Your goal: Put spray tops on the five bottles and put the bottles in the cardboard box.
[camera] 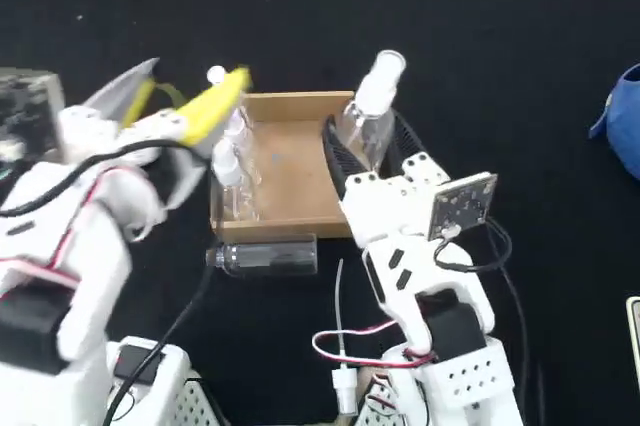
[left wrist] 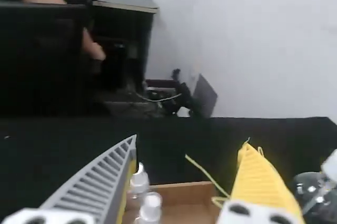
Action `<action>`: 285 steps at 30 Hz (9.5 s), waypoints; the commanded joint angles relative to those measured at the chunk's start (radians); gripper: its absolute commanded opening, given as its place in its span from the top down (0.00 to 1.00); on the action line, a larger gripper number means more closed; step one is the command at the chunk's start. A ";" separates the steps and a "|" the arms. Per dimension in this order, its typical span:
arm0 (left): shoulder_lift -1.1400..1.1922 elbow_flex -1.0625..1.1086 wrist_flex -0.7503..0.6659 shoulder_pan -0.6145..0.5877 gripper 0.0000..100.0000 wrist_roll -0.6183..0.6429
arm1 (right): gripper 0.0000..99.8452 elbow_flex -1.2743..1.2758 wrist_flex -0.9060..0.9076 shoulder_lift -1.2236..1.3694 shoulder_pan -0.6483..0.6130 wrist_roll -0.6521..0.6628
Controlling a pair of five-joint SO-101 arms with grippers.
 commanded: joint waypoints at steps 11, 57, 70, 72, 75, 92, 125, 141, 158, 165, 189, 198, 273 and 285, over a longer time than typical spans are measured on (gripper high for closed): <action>-0.356 0.506 -0.071 -0.458 0.82 0.009 | 0.99 -0.061 -0.555 0.680 0.028 0.002; -0.374 1.017 -0.471 -0.429 0.82 0.012 | 0.99 -0.306 -1.613 1.863 0.020 0.003; -0.374 1.017 -0.471 -0.426 0.82 0.012 | 0.99 -0.285 -1.746 1.787 0.021 0.003; -0.374 1.017 -0.471 -0.424 0.82 0.012 | 0.99 -0.242 -1.780 1.719 0.021 0.015; -0.374 1.017 -0.471 -0.424 0.82 0.012 | 0.99 -0.189 -1.751 1.604 0.021 0.094; -0.374 1.017 -0.473 -0.429 0.82 0.012 | 0.99 -0.147 -1.025 1.101 0.230 -0.012; -0.374 1.018 -0.471 -0.430 0.82 0.012 | 0.99 -0.331 -1.405 1.699 -0.017 0.041; -0.374 1.018 -0.470 -0.430 0.82 0.012 | 0.99 -0.151 -1.404 1.397 0.199 0.043; -0.374 1.018 -0.471 -0.429 0.82 0.011 | 0.99 -0.277 -1.135 1.529 0.779 0.094; -0.374 1.032 -0.476 -0.424 0.82 0.011 | 0.99 -0.277 -1.606 1.873 0.809 0.172; -0.374 1.032 -0.476 -0.427 0.82 0.011 | 0.84 -0.271 -1.815 2.097 0.773 0.169; -0.374 1.032 -0.476 -0.427 0.82 0.009 | 0.82 -0.272 -1.861 2.094 0.766 0.169; -0.374 1.033 -0.477 -0.430 0.82 0.005 | 0.99 -0.094 -1.356 1.349 0.709 0.057; -0.374 1.033 -0.477 -0.430 0.82 0.003 | 0.99 -0.117 -0.706 0.786 0.321 -0.114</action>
